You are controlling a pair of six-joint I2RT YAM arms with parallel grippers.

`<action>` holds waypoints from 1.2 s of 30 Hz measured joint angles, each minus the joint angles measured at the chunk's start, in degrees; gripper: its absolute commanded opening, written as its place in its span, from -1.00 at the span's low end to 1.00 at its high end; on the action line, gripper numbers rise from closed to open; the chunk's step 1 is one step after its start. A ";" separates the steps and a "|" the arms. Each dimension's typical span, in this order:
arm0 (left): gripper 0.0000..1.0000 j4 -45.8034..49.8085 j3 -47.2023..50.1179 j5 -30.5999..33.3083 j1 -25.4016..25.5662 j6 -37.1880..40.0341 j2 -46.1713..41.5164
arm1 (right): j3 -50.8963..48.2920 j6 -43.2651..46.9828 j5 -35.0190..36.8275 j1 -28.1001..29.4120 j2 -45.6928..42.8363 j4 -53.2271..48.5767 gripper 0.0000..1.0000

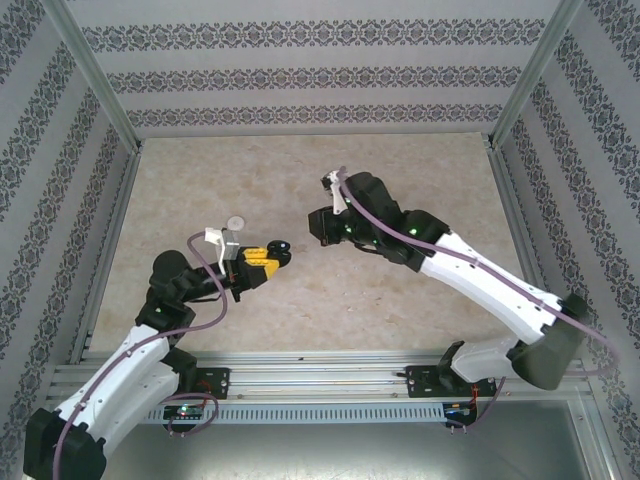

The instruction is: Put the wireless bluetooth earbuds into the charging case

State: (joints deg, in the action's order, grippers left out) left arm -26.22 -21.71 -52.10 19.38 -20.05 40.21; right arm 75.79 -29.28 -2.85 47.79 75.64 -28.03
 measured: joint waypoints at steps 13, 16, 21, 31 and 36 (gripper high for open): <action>-1.00 -13.75 -2.64 -2.10 0.00 -6.64 11.63 | -5.09 -0.37 -2.95 6.19 -5.35 15.13 -0.74; -1.00 -18.23 -2.64 -2.14 0.00 -8.70 13.90 | -5.38 -0.28 -4.20 6.86 -4.61 16.48 -0.74; -1.00 -21.88 -2.64 -2.36 0.00 -10.29 14.58 | -5.38 0.72 -5.20 6.86 -2.91 17.64 -0.74; -1.00 -21.79 -2.64 -3.04 0.00 -10.23 14.05 | -5.38 1.66 -5.38 6.86 -1.75 17.64 -0.74; -1.00 -21.51 -2.64 -3.26 0.00 -10.19 13.86 | -5.38 2.16 -5.64 6.86 -1.53 17.64 -0.74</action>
State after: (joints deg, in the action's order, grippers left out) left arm -47.72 -24.36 -55.35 19.38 -30.24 54.06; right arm 70.41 -27.11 -8.49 54.65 74.11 -10.39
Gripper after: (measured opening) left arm 0.173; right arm 0.132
